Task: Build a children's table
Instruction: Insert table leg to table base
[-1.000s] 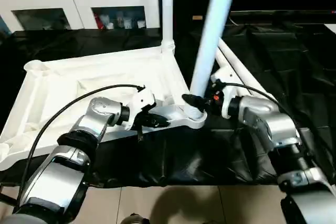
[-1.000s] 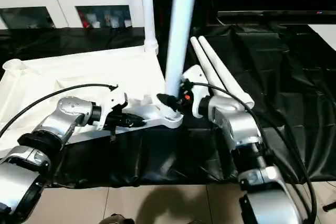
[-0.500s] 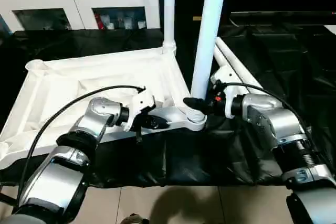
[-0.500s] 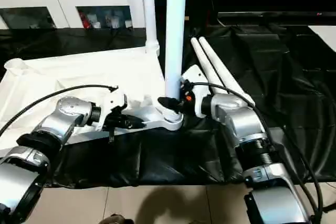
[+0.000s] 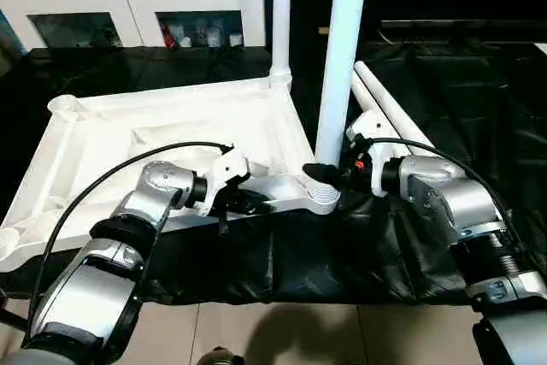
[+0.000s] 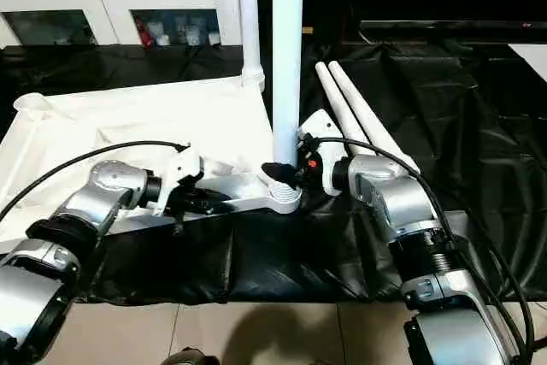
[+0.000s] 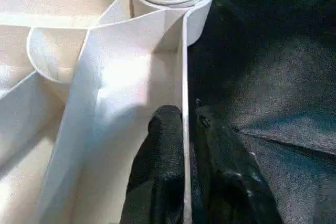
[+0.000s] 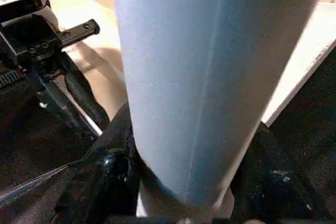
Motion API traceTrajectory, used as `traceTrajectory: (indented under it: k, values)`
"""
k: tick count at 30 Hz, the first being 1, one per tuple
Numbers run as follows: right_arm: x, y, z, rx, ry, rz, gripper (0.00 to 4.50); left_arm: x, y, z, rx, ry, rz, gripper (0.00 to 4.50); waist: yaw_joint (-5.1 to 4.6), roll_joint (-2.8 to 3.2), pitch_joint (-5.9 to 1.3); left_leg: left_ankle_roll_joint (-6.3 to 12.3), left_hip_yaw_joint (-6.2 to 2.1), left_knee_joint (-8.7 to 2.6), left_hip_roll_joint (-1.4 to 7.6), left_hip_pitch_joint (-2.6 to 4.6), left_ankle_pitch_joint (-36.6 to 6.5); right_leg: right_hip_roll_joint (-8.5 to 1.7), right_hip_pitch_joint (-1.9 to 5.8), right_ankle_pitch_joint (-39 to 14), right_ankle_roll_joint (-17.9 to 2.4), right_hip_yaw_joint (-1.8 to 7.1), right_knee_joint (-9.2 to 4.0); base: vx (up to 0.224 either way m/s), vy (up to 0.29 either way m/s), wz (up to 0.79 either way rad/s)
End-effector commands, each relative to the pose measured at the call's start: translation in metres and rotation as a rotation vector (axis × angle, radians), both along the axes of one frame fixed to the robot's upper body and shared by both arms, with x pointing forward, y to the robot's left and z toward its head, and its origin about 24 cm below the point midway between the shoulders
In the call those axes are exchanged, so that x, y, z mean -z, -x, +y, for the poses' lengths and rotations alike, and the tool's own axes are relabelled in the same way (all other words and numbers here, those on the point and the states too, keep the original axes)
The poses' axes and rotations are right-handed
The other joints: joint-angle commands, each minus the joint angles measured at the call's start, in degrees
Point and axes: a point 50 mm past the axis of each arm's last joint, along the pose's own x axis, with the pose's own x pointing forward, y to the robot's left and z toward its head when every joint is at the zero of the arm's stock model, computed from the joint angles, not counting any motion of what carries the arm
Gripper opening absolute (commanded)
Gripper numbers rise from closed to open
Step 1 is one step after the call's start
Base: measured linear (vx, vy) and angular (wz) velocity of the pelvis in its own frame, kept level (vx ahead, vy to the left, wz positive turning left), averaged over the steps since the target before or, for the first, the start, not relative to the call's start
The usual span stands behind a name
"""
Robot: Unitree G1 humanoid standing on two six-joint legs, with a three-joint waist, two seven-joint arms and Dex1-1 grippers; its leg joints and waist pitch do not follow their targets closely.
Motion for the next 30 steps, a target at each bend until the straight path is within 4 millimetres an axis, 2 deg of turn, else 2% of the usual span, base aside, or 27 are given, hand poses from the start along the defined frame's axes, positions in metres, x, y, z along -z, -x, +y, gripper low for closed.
traceTrajectory:
  k: [1, 10, 11, 13, 19, 22, 26, 27, 30]
  values:
    - [0.013, 0.006, 0.001, -0.009, 0.017, 0.059, 1.89, -0.002, -0.002, 0.003, 0.003, -0.018, -0.007, 0.13, 0.08, -0.08, -4.51, 0.80, -1.40, -3.97, 2.49, 1.15, -10.64, -4.39, 3.24, -6.88, -14.64, 2.67, -4.07, 0.000, 0.000, 0.00]
    - [0.015, 0.007, 0.002, -0.027, 0.018, 0.068, 1.89, 0.001, 0.001, 0.001, 0.084, -0.087, -0.009, 0.00, 0.08, -0.04, -4.46, 0.74, -1.42, -4.03, 2.52, 1.18, -11.00, -4.42, 3.21, -7.42, -14.39, 2.71, -4.21, 0.000, 0.000, 0.00]
    - [0.015, 0.007, 0.003, -0.027, 0.017, 0.069, 1.89, 0.002, 0.002, 0.001, 0.091, -0.091, -0.008, 0.00, 0.10, 0.42, -4.46, 0.65, -1.46, -4.00, 2.52, 1.19, -11.10, -4.45, 3.17, -7.43, -14.42, 2.71, -4.17, 0.000, 0.000, 0.00]
    - [0.015, 0.006, 0.003, -0.023, 0.008, 0.070, 1.89, 0.002, 0.003, 0.000, 0.102, -0.090, -0.003, 0.00, 0.01, 0.21, -4.45, 0.63, -1.43, -4.05, 2.50, 1.18, -11.51, -4.37, 3.21, -7.13, -14.56, 2.68, -4.24, 0.000, 0.000, 0.00]
    - [0.015, 0.005, -0.003, 0.041, -0.123, 0.054, 1.89, -0.002, 0.000, -0.004, 0.076, -0.037, -0.008, 0.00, 0.04, 0.26, -4.47, 0.38, -1.46, -4.14, 2.62, 1.24, -12.33, -4.50, 3.17, -7.52, -14.87, 2.70, -4.27, 0.000, 0.000, 0.00]
    - [0.020, 0.009, -0.011, 0.107, -0.209, 0.061, 1.89, -0.004, -0.003, -0.004, 0.038, 0.003, -0.014, 0.00, 0.17, 0.38, -4.47, 0.64, -1.41, -4.12, 2.61, 1.29, -12.36, -4.52, 3.10, -7.54, -15.00, 2.68, -4.36, 0.000, 0.000, 0.00]
    - [0.024, 0.011, -0.014, 0.124, -0.219, 0.063, 1.89, -0.005, -0.003, -0.004, 0.030, 0.011, -0.013, 0.00, 0.26, 0.45, -4.42, 0.64, -1.41, -4.18, 2.57, 1.27, -12.45, -4.51, 3.09, -8.40, -14.70, 2.65, -4.52, 0.000, 0.000, 0.00]
    - [0.028, 0.014, -0.015, 0.131, -0.220, 0.066, 1.89, -0.005, -0.003, -0.004, 0.026, 0.018, -0.011, 0.00, 0.27, 0.60, -4.42, 0.59, -1.45, -4.20, 2.59, 1.25, -12.47, -4.51, 3.10, -8.41, -14.63, 2.65, -4.49, 0.000, 0.000, 0.00]
    - [0.041, 0.025, -0.018, 0.161, -0.230, 0.067, 1.89, -0.006, -0.004, -0.005, 0.007, 0.034, -0.015, 0.00, 0.59, 0.56, -4.54, 0.86, -1.44, -4.25, 2.70, 1.34, -12.32, -4.63, 3.02, -7.31, -14.42, 2.69, -4.53, 0.000, 0.000, 0.00]
